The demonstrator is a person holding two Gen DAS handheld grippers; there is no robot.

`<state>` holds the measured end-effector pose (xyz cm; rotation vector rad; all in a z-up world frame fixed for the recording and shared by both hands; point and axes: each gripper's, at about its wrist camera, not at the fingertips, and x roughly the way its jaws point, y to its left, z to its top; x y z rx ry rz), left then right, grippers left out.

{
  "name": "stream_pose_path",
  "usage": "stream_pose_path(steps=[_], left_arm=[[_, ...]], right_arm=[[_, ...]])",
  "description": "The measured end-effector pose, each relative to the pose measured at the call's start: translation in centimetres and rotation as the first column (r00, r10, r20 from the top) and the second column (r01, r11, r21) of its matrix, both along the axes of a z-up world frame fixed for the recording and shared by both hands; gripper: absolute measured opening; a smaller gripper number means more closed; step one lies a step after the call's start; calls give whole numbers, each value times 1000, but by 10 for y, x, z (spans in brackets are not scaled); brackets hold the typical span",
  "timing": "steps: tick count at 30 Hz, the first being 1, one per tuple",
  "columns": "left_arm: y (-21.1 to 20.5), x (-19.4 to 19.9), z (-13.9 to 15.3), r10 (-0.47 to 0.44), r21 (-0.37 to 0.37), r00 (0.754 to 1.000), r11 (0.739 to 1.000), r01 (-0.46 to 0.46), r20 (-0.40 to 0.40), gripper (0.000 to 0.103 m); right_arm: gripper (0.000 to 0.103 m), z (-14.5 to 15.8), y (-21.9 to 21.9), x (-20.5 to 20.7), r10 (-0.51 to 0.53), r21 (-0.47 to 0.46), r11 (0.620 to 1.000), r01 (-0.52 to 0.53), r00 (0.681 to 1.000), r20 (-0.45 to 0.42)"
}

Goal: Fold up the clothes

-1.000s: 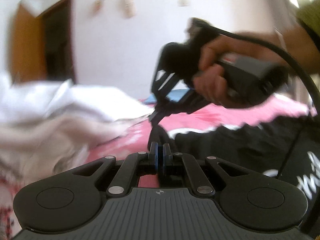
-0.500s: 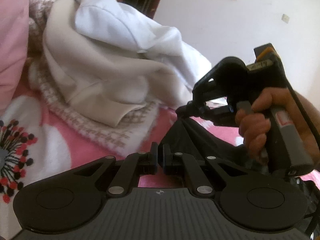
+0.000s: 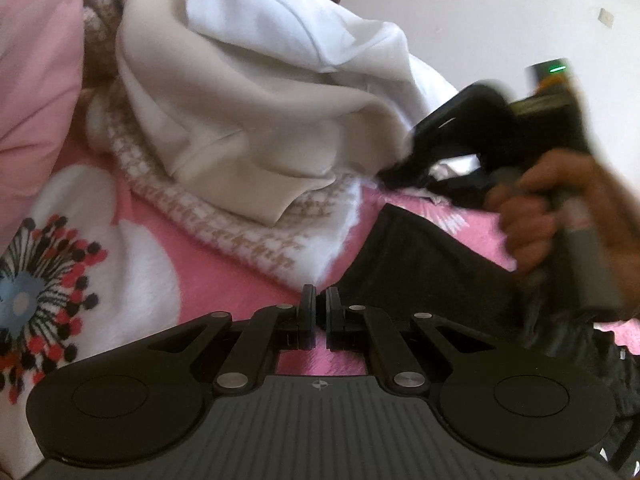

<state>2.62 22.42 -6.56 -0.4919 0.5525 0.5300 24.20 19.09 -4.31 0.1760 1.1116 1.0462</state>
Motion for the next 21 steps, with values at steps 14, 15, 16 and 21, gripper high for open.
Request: stream_pose_path(steps=[14, 15, 16, 21], left_arm=[[7, -6, 15, 39, 38, 998, 998, -41, 41, 4], [3, -4, 17, 18, 50, 999, 999, -21, 47, 4], [-2, -2, 18, -7, 59, 998, 998, 4, 55, 4], [-32, 20, 9, -136, 133, 991, 982, 134, 6, 5]], right_arm=[[4, 148, -183, 54, -22, -119, 991, 55, 964, 266], [4, 143, -184, 48, 12, -178, 983, 42, 958, 288], [4, 134, -182, 41, 41, -218, 976, 25, 955, 293], [4, 83, -139, 18, 147, -296, 952, -73, 961, 233]])
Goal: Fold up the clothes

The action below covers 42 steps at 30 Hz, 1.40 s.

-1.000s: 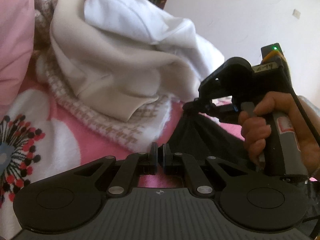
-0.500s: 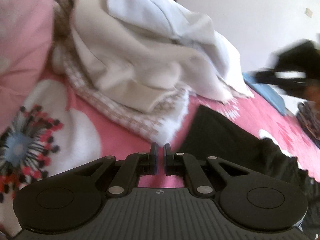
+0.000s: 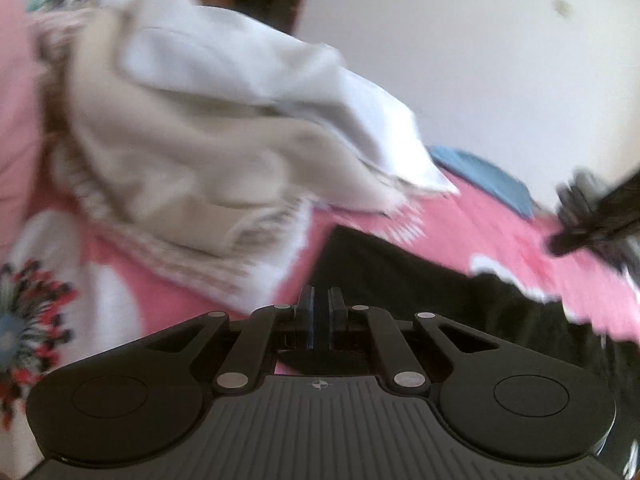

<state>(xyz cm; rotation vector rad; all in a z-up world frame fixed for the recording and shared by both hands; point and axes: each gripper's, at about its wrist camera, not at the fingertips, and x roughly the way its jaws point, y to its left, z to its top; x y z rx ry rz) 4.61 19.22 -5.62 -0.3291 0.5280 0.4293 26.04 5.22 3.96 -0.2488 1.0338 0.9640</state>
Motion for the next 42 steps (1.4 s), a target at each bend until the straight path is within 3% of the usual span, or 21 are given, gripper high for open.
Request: stream_pose_path(steps=[3, 6, 10, 15, 20, 23, 26, 29, 32, 33, 36, 39, 42], left_arm=[[-11, 12, -13, -14, 65, 997, 998, 18, -71, 5], [-10, 14, -18, 18, 81, 995, 997, -10, -98, 7], [-5, 13, -22, 51, 90, 994, 995, -43, -97, 7], [2, 11, -22, 75, 81, 993, 994, -68, -92, 7], [5, 12, -23, 77, 84, 993, 994, -69, -93, 7], [7, 13, -23, 92, 86, 991, 993, -84, -96, 7], [8, 14, -24, 101, 92, 990, 992, -91, -100, 7], [7, 15, -25, 103, 107, 989, 990, -92, -104, 7], [5, 16, -25, 107, 124, 988, 988, -93, -109, 7], [5, 16, -25, 107, 126, 988, 988, -93, -110, 7], [4, 17, -26, 107, 130, 988, 987, -92, -114, 7], [4, 17, -25, 107, 133, 987, 987, -91, -117, 7], [2, 17, -26, 105, 147, 987, 985, -88, -118, 7]], right_arm=[[4, -32, 31, -6, 26, -46, 999, -27, 1000, -15], [3, -58, 56, -3, -13, -93, 996, 12, 1000, -3], [2, -63, 52, 18, -137, 26, 990, 138, 990, -26], [4, -61, 3, 42, -339, 87, 936, 340, 940, -34], [4, -34, -69, 41, -296, 107, 944, 311, 945, -136], [4, -38, -92, 33, -229, 30, 970, 241, 950, -212], [4, -66, -95, 30, -210, -82, 977, 197, 954, -213], [0, -96, -104, 50, -314, -100, 948, 301, 934, -168], [2, -91, -125, 68, -472, 19, 878, 477, 873, -126], [2, -85, -129, 69, -487, 35, 870, 492, 868, -101], [3, -70, -137, 59, -395, 36, 914, 404, 907, -147], [3, -72, -129, 33, -184, -19, 983, 184, 958, -221], [3, -93, -117, 16, -85, -70, 995, 69, 960, -267]])
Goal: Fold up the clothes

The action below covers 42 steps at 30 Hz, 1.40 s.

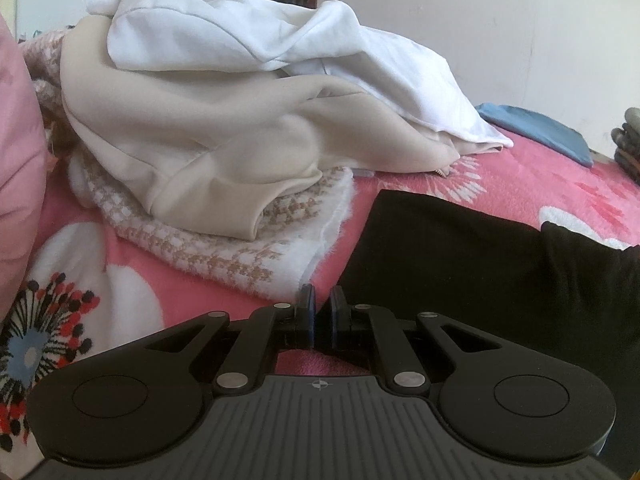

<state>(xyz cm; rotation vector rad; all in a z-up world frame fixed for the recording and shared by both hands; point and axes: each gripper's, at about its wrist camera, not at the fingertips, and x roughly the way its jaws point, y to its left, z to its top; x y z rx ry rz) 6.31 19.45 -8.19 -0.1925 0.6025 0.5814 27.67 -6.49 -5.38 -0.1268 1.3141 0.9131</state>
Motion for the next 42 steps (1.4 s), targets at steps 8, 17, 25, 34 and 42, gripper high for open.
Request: stream_pose_path(steps=[8, 17, 25, 34, 42], left_arm=[[-1, 2, -1, -4, 15, 1000, 1000, 4, -5, 7], [1, 3, 1, -11, 6, 1000, 1000, 11, 1, 8], [17, -13, 24, -75, -104, 996, 991, 80, 51, 18], [9, -48, 97, -242, 70, 969, 969, 237, 58, 24], [-13, -61, 168, -379, 282, 925, 890, 358, 25, 32]], right_arm=[[4, 3, -26, 51, -405, 176, 901, 397, 915, 8], [2, -22, 6, 37, -322, 184, 927, 327, 945, -59], [5, 54, -76, 23, -477, 283, 850, 445, 877, 54], [5, 80, -124, -122, -45, 205, 979, 7, 982, 182], [5, 30, -109, -279, 256, 139, 950, -279, 953, 165]])
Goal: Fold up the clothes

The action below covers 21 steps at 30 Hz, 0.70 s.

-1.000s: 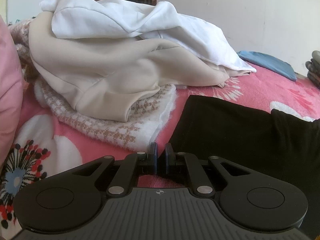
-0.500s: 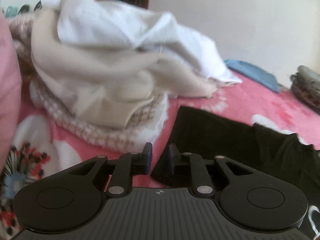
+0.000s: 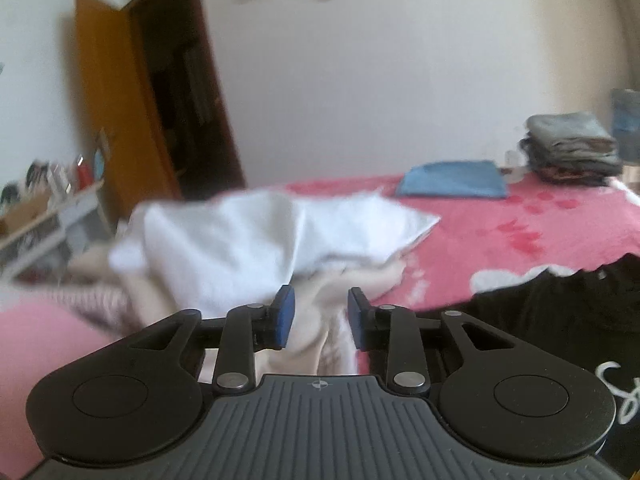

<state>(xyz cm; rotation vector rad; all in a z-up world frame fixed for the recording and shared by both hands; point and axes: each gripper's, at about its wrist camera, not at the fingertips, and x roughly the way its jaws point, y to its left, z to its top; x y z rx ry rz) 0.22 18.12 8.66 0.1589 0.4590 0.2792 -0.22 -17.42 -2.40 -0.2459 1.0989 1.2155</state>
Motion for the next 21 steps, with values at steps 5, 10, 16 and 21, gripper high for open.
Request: stream_pose_path(steps=[5, 10, 16, 21], left_arm=[[-52, 16, 6, -154, -7, 988, 988, 154, -23, 34], [-122, 56, -12, -330, -84, 938, 943, 322, -106, 35], [-203, 100, -58, -431, -89, 877, 902, 421, -213, 35], [-242, 137, -97, -431, -104, 854, 902, 419, -292, 35]], right_arm=[[5, 2, -68, 8, -296, 34, 955, 296, 955, -13], [6, 17, -187, 44, -709, 110, 701, 704, 705, 4], [27, 12, -289, 96, -939, 128, 343, 931, 344, 12], [28, 2, -295, 146, -940, 152, 328, 933, 338, -51]])
